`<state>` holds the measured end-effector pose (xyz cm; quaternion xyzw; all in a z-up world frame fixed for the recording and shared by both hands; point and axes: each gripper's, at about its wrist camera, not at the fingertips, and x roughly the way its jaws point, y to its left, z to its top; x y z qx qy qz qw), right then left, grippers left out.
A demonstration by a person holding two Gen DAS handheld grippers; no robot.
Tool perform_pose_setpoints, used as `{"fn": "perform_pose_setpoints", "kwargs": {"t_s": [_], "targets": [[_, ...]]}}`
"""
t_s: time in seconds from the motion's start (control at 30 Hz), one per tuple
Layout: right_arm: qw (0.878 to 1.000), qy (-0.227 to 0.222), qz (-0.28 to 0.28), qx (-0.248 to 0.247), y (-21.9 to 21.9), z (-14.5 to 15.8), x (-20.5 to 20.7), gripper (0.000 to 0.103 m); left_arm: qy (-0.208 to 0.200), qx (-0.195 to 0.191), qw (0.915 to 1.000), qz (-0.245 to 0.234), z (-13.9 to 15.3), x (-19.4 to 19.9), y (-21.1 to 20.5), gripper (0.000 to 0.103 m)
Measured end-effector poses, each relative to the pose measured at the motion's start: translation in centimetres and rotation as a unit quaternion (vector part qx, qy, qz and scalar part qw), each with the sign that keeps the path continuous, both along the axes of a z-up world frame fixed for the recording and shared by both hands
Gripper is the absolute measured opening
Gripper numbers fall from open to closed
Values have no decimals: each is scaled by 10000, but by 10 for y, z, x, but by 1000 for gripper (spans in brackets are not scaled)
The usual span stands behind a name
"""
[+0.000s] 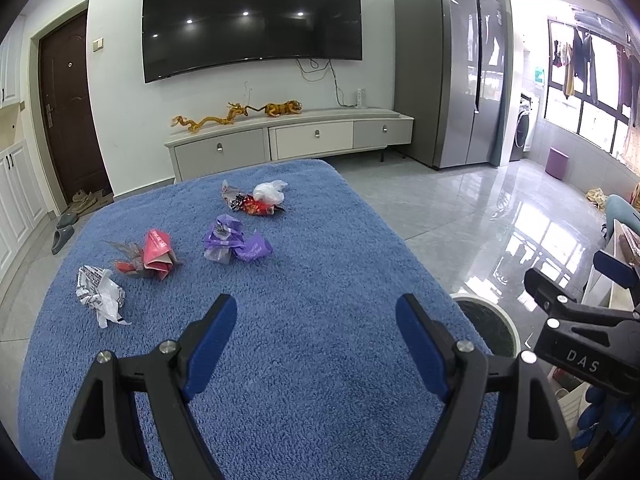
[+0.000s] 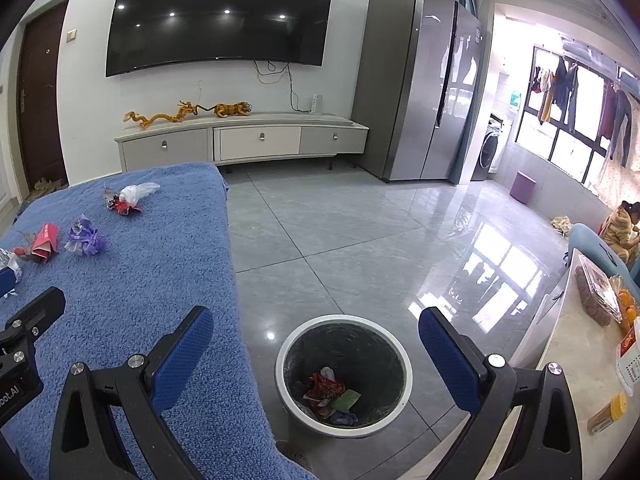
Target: Collect trash
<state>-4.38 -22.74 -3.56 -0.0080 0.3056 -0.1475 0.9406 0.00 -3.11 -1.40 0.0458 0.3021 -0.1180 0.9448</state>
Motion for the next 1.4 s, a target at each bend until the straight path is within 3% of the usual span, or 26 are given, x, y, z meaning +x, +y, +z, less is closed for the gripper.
{"fn": "perform_pose_setpoints", "kwargs": {"t_s": [0.53, 0.97, 1.2, 1.4], "targets": [[9992, -260, 8, 299, -4, 2, -4, 103, 110, -31, 9999, -37, -4, 3, 2, 81], [9988, 15, 242, 425, 3, -2, 3, 103, 87, -37, 10000, 15, -5, 8, 12, 81], [9917, 174, 1052, 721, 25, 2, 28, 103, -120, -28, 9969, 781, 3, 36, 71, 81], [9751, 319, 1959, 993, 62, 8, 73, 103, -99, -135, 9807, 1947, -2, 65, 163, 86]]}}
